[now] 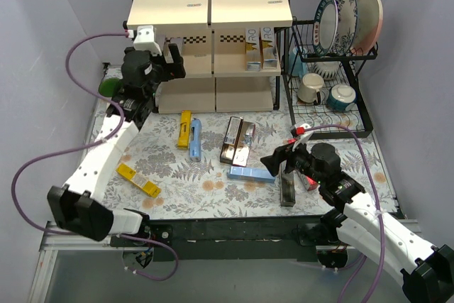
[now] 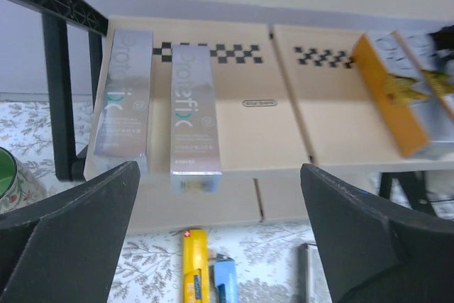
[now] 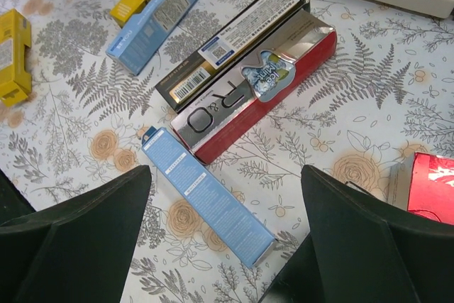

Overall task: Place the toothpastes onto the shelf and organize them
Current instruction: Pick up the toothpaste from the center of the board.

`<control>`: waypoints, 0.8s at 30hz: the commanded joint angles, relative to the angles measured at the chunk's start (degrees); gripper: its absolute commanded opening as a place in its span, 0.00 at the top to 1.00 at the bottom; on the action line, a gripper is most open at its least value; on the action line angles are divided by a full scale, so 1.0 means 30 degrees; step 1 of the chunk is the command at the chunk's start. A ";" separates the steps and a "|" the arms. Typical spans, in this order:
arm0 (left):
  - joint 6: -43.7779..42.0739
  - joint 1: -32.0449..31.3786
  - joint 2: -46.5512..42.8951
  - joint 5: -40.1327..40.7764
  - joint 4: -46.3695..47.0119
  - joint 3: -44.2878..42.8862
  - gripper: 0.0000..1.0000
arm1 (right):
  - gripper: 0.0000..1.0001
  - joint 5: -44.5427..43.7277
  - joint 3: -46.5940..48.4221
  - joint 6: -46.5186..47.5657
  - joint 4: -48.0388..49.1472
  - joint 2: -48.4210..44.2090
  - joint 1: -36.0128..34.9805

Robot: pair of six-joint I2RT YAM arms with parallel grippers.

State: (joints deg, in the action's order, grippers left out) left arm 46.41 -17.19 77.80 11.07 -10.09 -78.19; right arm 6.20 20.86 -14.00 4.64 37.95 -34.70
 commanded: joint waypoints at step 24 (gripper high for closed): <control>0.5212 0.0134 -0.9763 -0.6385 -0.0037 1.3729 0.02 | 0.06 0.3295 0.4793 0.1883 -0.6176 0.7883 -0.0065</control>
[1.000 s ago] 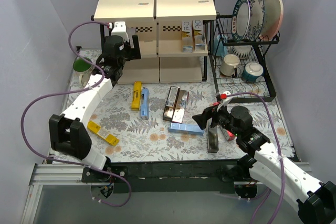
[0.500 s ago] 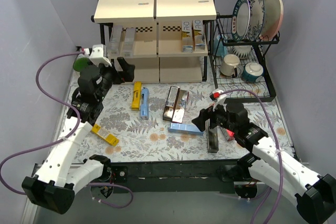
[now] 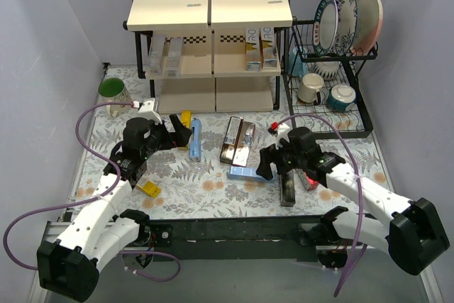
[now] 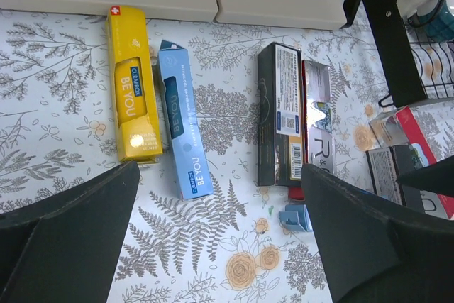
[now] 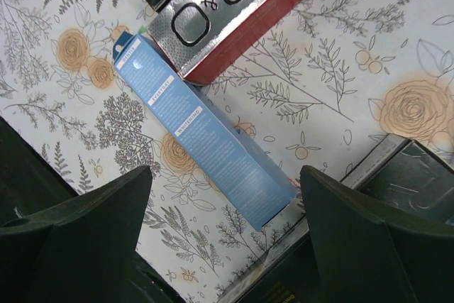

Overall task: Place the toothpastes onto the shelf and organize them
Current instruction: Pick up the toothpaste from the center of the board, then adjust the toothpaste at the center of the board.

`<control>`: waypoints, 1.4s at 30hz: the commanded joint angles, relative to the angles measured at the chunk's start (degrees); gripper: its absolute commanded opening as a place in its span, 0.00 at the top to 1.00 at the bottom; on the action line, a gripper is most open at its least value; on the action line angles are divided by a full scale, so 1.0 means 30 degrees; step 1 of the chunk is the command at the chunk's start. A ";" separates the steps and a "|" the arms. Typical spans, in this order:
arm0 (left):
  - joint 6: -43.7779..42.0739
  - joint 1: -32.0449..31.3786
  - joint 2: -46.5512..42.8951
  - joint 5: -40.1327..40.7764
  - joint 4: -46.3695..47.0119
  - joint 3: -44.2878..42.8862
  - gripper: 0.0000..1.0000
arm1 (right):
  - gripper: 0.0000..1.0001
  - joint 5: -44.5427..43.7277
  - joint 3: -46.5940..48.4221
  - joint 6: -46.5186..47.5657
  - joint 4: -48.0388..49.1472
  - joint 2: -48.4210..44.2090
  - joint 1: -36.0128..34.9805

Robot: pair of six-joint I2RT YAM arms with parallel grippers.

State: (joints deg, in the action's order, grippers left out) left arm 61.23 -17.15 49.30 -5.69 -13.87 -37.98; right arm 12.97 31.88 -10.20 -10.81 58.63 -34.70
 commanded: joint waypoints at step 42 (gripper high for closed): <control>-0.0079 0.0091 0.0296 -0.0006 0.0434 0.0354 0.02 | 0.09 -0.8691 0.2442 -0.5389 -0.6242 0.2017 -0.1970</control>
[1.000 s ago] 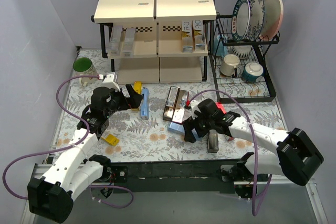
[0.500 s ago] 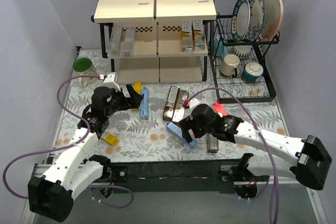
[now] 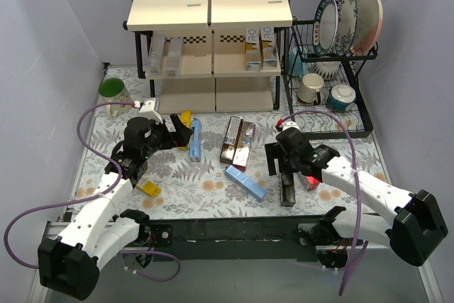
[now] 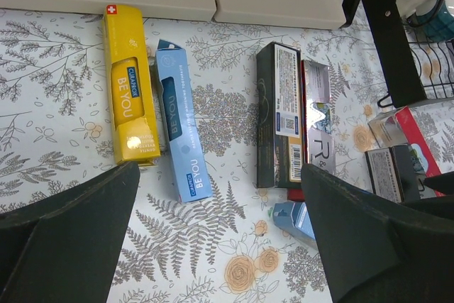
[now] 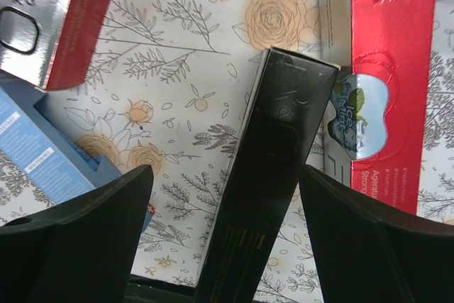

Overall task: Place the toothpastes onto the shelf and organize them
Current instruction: Adjust the toothpaste at the center of the board.

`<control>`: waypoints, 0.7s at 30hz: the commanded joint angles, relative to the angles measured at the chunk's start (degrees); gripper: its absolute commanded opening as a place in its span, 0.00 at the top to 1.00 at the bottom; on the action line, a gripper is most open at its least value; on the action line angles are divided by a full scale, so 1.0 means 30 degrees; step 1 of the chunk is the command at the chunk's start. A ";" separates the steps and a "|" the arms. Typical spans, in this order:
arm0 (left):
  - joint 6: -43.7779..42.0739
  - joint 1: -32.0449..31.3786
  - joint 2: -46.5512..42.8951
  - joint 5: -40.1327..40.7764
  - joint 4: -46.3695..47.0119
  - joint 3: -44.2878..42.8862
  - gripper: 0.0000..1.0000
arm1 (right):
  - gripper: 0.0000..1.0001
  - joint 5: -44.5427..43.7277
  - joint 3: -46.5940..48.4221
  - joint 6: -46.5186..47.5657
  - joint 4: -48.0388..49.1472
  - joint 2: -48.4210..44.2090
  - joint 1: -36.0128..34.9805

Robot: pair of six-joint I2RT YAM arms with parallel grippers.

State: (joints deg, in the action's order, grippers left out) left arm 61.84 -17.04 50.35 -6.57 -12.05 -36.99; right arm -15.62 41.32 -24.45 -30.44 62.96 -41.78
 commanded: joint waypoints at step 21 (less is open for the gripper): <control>-0.0312 0.0054 0.0151 0.0022 -0.0200 0.0026 0.02 | 0.27 0.1748 -0.2407 -0.0582 0.2265 0.1396 0.0743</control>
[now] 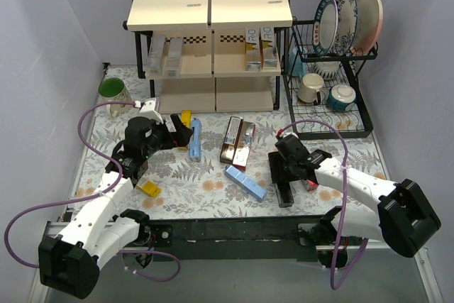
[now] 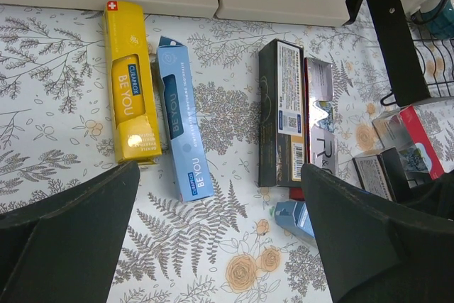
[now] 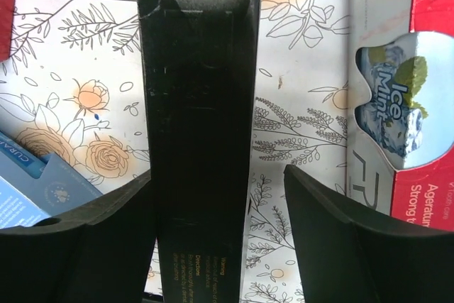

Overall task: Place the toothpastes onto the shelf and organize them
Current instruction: Adjust the toothpaste at the center of the board, then pick up the toothpaste from the center of the board.

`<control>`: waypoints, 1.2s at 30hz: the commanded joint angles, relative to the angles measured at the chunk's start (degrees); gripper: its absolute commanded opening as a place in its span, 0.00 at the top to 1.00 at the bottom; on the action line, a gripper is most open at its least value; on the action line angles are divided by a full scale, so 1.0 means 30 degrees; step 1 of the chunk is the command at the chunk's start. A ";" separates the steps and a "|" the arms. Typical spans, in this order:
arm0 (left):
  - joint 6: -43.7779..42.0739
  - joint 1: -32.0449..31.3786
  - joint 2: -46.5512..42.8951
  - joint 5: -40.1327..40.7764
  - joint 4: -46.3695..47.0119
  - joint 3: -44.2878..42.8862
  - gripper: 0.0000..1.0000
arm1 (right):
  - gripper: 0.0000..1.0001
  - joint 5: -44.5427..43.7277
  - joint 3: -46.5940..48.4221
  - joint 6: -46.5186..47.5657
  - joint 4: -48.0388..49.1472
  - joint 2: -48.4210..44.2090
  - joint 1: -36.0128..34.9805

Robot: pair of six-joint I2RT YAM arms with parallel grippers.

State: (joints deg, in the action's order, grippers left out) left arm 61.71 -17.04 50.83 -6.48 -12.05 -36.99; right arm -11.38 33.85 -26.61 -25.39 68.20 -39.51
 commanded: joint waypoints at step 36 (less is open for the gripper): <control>0.8813 -0.7621 0.4060 -0.0914 0.8002 -0.1116 0.02 | 0.52 -0.0282 0.4598 0.2923 0.6938 -0.2930 -0.5698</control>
State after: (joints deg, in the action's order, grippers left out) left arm 87.94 -38.33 61.36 -10.44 8.10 -38.09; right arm -12.27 45.23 -18.02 -12.05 60.66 -55.83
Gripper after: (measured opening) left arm 0.981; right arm 0.512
